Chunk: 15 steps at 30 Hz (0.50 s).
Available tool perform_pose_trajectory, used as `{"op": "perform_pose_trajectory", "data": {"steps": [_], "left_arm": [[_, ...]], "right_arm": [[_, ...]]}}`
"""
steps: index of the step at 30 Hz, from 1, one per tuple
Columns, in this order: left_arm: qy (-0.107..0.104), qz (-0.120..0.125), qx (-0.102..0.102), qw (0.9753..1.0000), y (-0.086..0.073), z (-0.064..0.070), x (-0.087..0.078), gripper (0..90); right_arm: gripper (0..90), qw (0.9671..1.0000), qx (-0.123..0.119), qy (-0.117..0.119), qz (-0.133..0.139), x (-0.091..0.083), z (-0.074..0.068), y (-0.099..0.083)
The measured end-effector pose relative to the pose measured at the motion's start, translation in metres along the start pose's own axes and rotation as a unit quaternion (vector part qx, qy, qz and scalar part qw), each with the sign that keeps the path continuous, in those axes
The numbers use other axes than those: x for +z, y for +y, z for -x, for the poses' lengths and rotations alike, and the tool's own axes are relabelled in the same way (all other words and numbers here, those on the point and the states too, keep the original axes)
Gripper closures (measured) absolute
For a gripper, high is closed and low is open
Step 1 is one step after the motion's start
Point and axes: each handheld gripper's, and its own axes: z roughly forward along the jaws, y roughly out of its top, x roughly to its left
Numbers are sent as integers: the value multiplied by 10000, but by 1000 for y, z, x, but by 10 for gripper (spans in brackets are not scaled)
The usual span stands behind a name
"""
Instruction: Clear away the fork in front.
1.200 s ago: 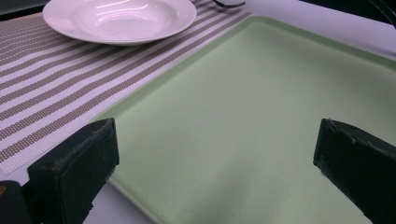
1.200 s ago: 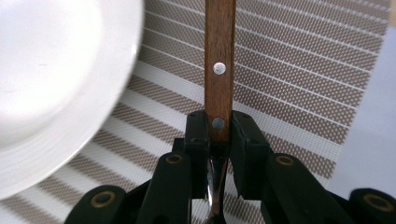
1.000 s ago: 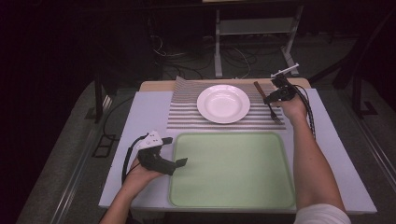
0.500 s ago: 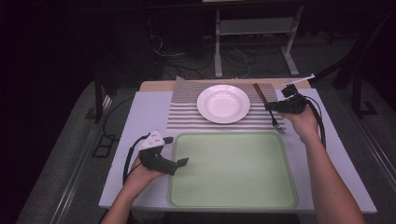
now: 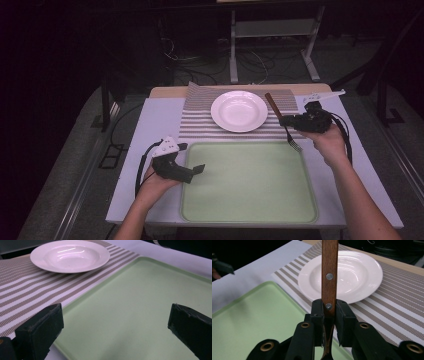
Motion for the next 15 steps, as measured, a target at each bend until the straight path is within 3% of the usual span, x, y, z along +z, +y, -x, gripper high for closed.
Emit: {"op": "perform_pose_trajectory", "data": {"steps": [6, 15], "left_arm": [[-17, 82, 11, 10000, 12, 0, 4, 0], [-143, 41, 111, 9998, 29, 5, 16, 0]], "right_arm": [[768, 9996, -157, 154, 181, -11, -23, -9], [768, 9992, -191, 257, 224, -13, -38, -27]]}}
